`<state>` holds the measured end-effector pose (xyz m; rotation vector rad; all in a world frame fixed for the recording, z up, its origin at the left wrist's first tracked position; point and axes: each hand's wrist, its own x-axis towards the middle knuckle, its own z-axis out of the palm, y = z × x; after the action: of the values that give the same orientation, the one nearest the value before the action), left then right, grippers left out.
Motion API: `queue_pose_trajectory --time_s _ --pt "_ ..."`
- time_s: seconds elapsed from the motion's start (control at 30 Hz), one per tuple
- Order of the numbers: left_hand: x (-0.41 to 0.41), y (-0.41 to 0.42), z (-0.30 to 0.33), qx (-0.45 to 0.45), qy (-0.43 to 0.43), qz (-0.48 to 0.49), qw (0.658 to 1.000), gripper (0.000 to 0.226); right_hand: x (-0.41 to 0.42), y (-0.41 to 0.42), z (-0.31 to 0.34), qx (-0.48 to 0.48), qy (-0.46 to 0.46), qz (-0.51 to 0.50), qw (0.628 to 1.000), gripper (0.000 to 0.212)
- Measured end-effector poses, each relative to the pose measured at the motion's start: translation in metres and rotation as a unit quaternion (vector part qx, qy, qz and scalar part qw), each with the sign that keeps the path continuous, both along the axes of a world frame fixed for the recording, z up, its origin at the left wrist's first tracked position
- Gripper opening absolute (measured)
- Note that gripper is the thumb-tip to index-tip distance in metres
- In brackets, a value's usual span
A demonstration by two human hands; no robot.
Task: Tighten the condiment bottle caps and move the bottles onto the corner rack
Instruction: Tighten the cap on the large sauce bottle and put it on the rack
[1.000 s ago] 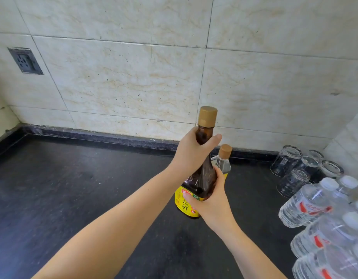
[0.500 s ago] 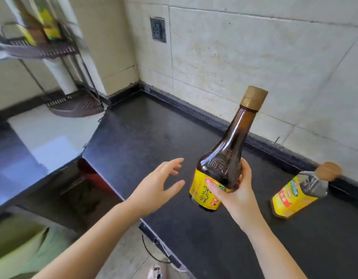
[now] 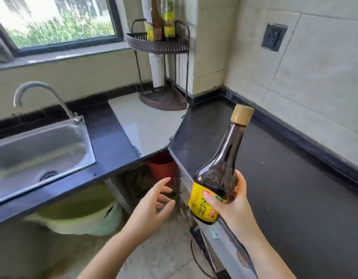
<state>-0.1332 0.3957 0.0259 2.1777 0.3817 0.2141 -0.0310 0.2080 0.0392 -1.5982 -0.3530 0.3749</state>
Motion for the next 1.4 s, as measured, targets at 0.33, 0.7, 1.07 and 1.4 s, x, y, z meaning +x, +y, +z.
queue_pose_trajectory --time_s 0.33,0.7,1.07,1.4 --pt "0.016 0.103 0.003 -0.075 0.003 0.048 0.996 0.047 0.02 0.127 0.009 -0.033 -0.013 0.067 0.997 0.088" --pt "0.117 0.201 0.001 -0.124 0.03 0.116 0.985 0.014 0.146 0.23 0.008 -0.044 -0.04 0.106 0.993 0.094" --pt "0.235 0.258 0.027 -0.064 0.062 0.067 0.994 0.013 0.263 0.278 0.033 -0.011 -0.054 0.088 0.995 0.089" --pt "0.373 0.348 0.104 0.058 -0.037 -0.009 0.998 0.013 0.353 0.324 0.097 0.025 -0.07 0.02 0.997 0.084"
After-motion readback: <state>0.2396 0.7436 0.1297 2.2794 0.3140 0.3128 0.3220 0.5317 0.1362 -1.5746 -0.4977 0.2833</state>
